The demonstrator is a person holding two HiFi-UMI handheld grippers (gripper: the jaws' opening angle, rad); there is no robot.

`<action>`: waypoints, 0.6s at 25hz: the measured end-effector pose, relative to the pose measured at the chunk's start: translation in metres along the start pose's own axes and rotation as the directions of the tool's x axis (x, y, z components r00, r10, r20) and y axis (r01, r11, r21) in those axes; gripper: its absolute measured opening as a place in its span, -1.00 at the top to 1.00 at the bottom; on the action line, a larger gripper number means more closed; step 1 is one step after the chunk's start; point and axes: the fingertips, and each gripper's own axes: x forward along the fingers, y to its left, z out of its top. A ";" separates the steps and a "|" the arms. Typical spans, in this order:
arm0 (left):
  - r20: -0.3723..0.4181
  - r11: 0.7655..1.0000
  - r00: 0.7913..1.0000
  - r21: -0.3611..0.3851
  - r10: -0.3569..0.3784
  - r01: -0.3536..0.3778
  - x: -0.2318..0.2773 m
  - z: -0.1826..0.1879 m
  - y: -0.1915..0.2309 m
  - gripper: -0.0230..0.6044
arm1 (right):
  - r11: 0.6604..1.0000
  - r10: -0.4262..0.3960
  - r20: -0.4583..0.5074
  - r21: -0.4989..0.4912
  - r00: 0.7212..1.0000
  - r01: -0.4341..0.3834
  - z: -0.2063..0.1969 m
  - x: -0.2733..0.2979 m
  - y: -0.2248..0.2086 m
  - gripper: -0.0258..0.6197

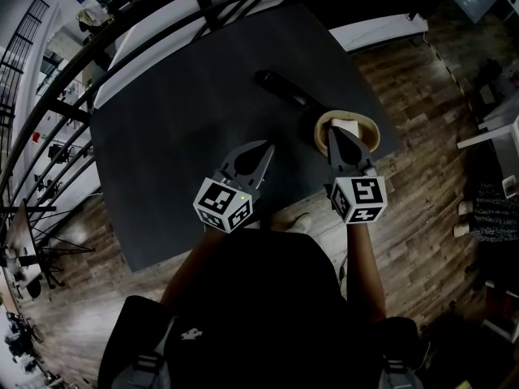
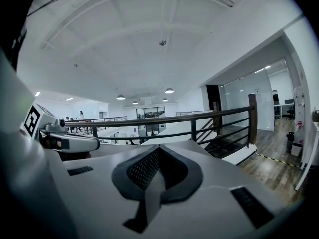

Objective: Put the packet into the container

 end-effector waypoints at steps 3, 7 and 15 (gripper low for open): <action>-0.002 1.000 1.000 0.000 0.004 -0.004 -0.003 -0.001 0.002 0.91 | 1.000 0.002 0.000 -0.012 1.000 -0.002 -0.001 0.000 0.003 0.91; 0.002 1.000 1.000 0.003 0.003 -0.003 -0.004 -0.001 0.002 0.91 | 1.000 0.003 -0.003 -0.025 1.000 -0.003 -0.002 -0.001 0.004 0.91; 0.001 1.000 1.000 0.004 0.000 0.000 -0.004 -0.001 0.002 0.91 | 0.999 0.005 -0.002 -0.033 1.000 -0.005 -0.002 -0.001 0.006 0.91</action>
